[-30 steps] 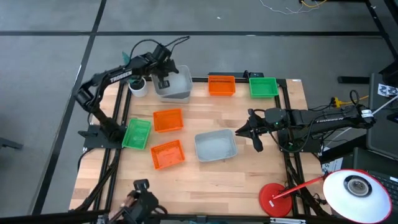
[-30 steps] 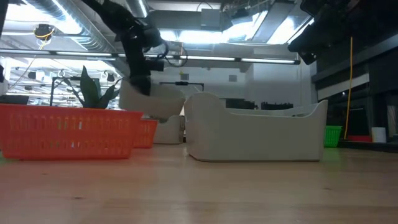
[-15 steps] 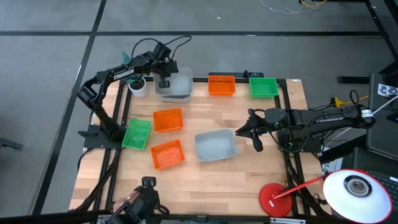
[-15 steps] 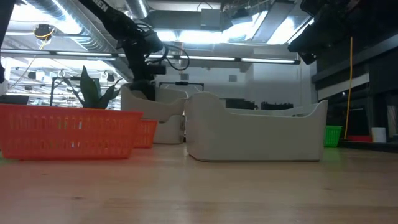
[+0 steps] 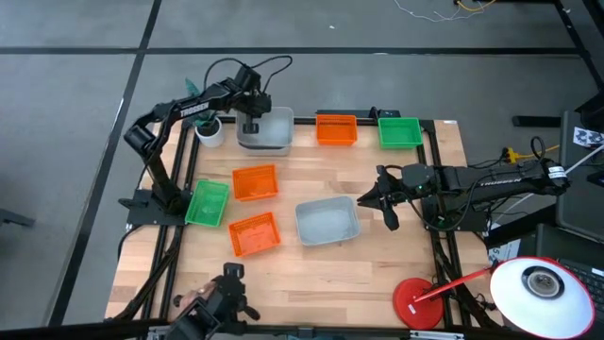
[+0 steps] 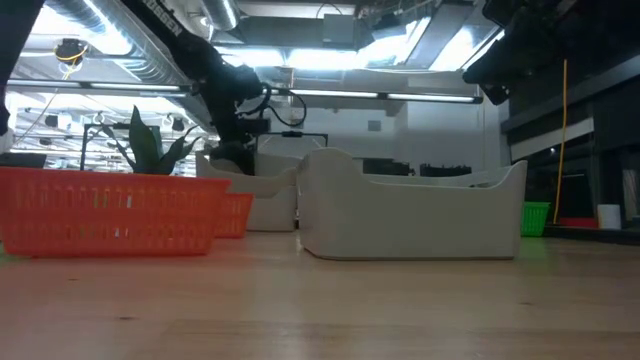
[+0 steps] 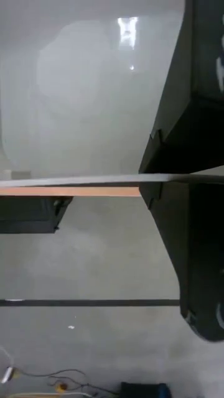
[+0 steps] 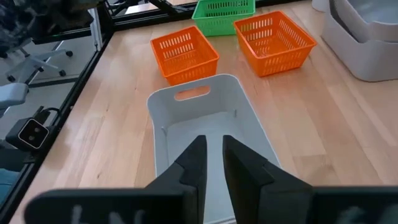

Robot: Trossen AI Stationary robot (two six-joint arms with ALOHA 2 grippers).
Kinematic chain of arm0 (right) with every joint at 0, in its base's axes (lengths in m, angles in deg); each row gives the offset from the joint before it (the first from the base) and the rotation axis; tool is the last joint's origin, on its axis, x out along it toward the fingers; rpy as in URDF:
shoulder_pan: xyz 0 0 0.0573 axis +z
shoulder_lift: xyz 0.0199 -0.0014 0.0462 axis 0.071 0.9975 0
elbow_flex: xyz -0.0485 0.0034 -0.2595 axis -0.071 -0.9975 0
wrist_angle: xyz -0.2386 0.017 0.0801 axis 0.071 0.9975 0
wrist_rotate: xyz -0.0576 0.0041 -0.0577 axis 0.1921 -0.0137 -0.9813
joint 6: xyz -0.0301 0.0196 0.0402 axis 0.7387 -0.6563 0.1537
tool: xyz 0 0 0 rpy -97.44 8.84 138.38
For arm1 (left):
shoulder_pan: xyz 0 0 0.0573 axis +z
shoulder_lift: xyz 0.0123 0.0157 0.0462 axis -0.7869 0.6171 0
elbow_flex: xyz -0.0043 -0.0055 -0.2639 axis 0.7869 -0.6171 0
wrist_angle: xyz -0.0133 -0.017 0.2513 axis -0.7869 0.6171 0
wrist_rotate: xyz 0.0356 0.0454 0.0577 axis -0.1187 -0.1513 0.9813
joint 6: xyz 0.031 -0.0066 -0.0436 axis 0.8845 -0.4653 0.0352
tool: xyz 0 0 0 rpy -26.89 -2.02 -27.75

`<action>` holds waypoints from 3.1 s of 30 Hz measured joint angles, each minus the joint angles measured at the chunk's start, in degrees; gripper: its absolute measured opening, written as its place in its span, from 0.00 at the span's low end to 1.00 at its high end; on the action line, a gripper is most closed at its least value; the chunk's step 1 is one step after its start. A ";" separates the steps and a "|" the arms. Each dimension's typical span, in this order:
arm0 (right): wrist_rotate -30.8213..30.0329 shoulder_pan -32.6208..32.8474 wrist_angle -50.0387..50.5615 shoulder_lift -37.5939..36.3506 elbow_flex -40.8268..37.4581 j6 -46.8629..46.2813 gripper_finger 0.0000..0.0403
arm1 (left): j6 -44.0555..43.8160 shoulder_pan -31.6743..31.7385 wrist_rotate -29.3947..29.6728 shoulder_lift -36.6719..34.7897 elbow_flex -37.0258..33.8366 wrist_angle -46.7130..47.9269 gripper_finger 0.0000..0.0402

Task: Stack baskets by color
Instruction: Stack the middle gray bin on the top gray bin

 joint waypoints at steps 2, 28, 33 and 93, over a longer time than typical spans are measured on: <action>0.00 0.00 0.00 0.01 0.00 -0.02 0.13 | -3.02 -0.47 2.47 -0.02 0.00 -0.35 0.03; 0.12 0.00 0.06 0.00 0.00 0.02 0.13 | -5.83 -5.05 9.19 -0.68 7.27 3.21 0.17; 0.15 0.00 1.23 -0.01 0.00 0.07 0.13 | -9.67 -4.96 8.11 -0.70 9.02 8.06 0.17; 0.11 0.00 2.97 0.01 0.00 0.20 0.13 | -16.89 -1.66 -0.34 -0.42 11.95 20.43 0.16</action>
